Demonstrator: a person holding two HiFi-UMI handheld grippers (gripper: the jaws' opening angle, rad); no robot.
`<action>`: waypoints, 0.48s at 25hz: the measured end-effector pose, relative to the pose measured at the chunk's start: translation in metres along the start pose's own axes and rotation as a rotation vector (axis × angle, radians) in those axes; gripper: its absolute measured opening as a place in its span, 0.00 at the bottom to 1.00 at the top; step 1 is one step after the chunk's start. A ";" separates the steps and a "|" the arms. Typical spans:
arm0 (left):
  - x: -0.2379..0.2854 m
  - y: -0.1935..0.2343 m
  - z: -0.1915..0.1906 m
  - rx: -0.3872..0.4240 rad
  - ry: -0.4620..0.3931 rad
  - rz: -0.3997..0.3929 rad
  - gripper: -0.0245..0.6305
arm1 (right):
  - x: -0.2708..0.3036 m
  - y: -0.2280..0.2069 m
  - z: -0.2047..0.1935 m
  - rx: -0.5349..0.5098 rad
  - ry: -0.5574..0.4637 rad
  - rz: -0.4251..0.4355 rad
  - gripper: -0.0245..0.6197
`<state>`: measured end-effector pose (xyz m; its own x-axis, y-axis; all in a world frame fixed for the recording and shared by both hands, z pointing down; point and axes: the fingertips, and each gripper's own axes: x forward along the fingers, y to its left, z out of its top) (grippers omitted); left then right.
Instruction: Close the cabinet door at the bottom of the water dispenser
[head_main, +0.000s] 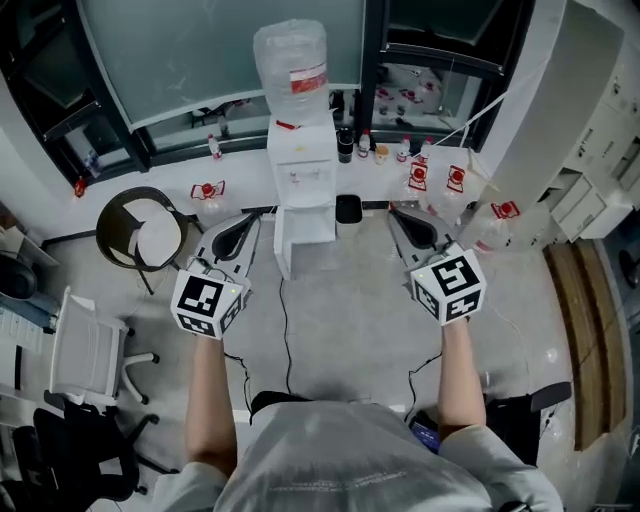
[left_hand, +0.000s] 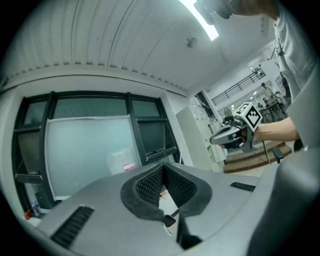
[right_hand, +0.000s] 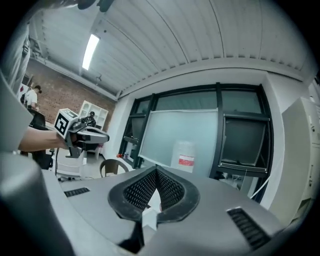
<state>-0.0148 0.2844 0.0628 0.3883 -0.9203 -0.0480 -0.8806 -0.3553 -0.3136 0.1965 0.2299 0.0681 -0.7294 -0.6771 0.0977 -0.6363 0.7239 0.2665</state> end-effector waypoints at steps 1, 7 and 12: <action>0.001 0.000 0.002 -0.015 -0.011 0.036 0.06 | -0.002 -0.005 -0.003 -0.001 -0.004 0.017 0.08; 0.029 0.005 -0.009 -0.022 0.034 0.114 0.07 | 0.007 -0.042 -0.020 -0.023 0.002 0.015 0.08; 0.058 0.044 -0.044 -0.011 0.086 0.129 0.07 | 0.043 -0.053 -0.027 -0.026 0.015 -0.027 0.08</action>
<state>-0.0429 0.2080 0.0881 0.2479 -0.9688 -0.0059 -0.9248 -0.2348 -0.2994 0.2053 0.1588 0.0844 -0.7084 -0.6980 0.1045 -0.6484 0.7021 0.2943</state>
